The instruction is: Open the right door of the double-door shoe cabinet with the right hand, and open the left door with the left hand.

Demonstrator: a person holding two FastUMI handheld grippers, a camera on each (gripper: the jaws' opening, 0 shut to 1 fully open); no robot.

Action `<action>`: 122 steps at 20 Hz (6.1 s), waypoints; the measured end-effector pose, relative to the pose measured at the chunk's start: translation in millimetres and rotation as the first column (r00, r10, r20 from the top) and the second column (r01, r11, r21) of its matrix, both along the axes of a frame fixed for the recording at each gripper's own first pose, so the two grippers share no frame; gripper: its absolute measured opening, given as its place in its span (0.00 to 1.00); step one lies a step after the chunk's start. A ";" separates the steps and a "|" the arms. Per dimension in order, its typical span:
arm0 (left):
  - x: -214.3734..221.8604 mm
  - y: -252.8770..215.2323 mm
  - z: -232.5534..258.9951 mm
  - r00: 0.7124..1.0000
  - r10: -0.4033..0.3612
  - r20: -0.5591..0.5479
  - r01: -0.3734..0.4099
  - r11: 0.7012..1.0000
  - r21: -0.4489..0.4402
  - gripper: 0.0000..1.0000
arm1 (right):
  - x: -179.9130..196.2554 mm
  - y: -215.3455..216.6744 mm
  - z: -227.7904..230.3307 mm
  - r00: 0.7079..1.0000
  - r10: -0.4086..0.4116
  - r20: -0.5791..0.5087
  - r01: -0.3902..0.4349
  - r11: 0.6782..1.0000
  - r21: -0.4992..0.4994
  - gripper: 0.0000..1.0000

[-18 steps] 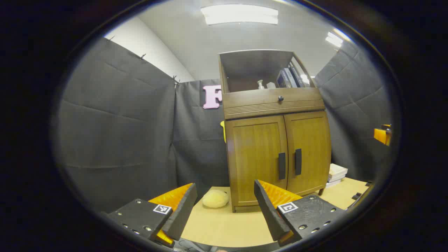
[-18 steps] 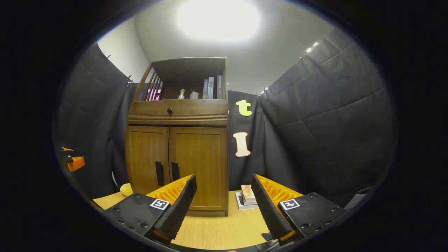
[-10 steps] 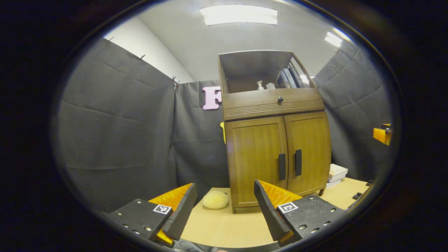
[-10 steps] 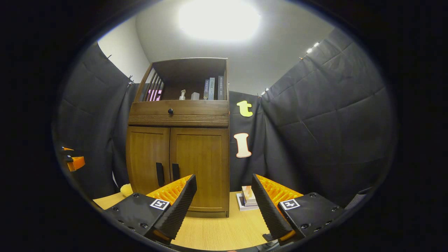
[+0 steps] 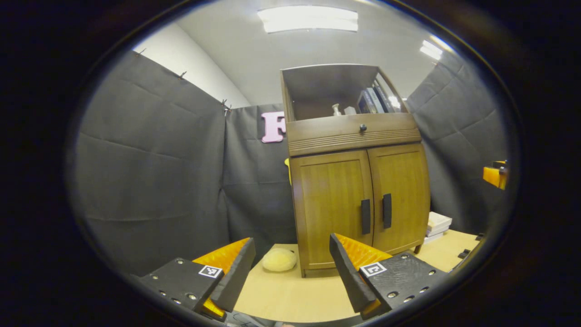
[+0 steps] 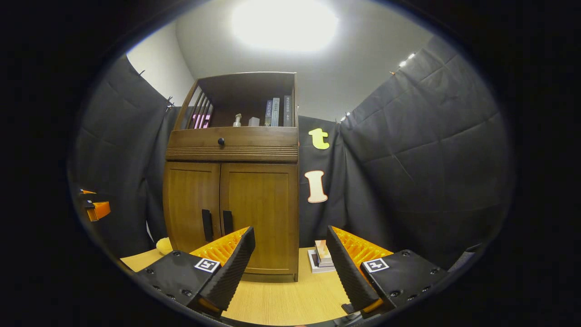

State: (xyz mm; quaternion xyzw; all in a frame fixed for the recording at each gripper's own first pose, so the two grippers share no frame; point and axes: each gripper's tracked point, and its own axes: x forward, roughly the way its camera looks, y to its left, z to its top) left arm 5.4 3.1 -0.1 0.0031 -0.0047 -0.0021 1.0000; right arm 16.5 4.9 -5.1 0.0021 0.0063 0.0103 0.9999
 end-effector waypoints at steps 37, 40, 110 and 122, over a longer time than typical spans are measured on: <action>6.9 33.2 -0.9 0.952 0.306 -0.018 -0.305 0.952 0.031 0.95 | 214.3 161.9 -68.9 0.969 0.239 -0.069 -0.235 0.970 0.063 0.98; 5.8 34.7 -1.7 0.945 0.327 -0.025 -0.326 0.944 0.041 0.95 | 227.3 171.8 -85.0 0.964 0.245 -0.103 -0.241 0.969 0.049 0.98; 19.0 1.1 3.5 1.000 -0.001 0.016 0.001 1.000 0.012 0.95 | 116.7 50.2 -117.1 0.928 0.274 -0.253 -0.261 0.962 0.085 0.14; 24.6 -3.1 6.1 0.998 -0.064 0.025 0.063 0.998 0.026 0.95 | 114.4 -25.5 -115.7 0.939 0.218 -0.268 -0.204 0.976 0.078 0.16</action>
